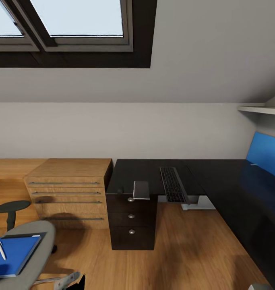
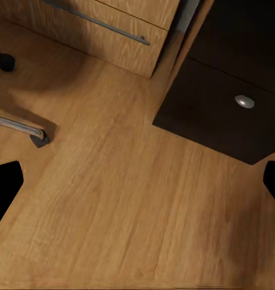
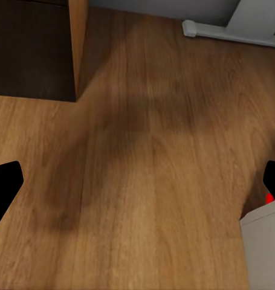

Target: In the bedroom, organize the workspace by keeping the computer under the desk, ensuring the monitor is on the desk, placing the keyboard on the desk next to the monitor, placing the mouse on the desk next to the keyboard, moving the folder from the swivel chair onto the desk next to the mouse, stacking the notebook on top of the folder with the pen on top of the notebook, and positioning the swivel chair next to the desk.

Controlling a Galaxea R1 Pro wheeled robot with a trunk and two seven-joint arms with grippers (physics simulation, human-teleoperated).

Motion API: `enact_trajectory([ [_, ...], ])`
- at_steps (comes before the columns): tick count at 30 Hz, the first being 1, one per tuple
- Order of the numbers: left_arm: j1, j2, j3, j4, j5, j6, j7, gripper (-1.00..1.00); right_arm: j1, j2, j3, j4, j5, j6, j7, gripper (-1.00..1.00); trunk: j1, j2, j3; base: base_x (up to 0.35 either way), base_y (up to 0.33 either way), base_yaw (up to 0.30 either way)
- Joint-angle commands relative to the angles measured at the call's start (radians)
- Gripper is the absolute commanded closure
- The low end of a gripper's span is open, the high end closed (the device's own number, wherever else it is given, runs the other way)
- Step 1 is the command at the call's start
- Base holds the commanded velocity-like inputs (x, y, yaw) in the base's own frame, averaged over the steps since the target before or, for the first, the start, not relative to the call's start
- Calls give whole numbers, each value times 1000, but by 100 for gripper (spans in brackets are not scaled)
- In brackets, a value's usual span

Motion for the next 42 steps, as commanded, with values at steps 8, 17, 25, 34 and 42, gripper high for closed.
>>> enact_trajectory([
  [8, 8, 1, -62, -26, 16, 7, 96, -100, -1, 0, 8, 1, 1, 0, -9, -100, 31, -57, -26, 0, 0, 0],
  [17, 8, -17, -68, -13, 18, 8, 106, -100, -1, 0, 8, 2, 1, 0, -9, -100, 65, -120, -54, 0, 0, 0],
  [25, 8, -20, -67, -11, 18, 7, 108, -100, -1, 0, 9, 2, 1, -1, -9, -100, 96, -176, -80, 0, 0, 0],
  [34, 9, -93, -21, 66, 23, 9, 113, -100, -2, -1, 5, -50, -1, -79, -13, -100, 130, -239, -108, 0, 0, 0],
  [42, -9, -176, 120, -51, 19, 368, 162, -100, -18, 1, -113, -339, -258, -62, -16, -100, 161, -295, -133, 0, 0, 0],
])
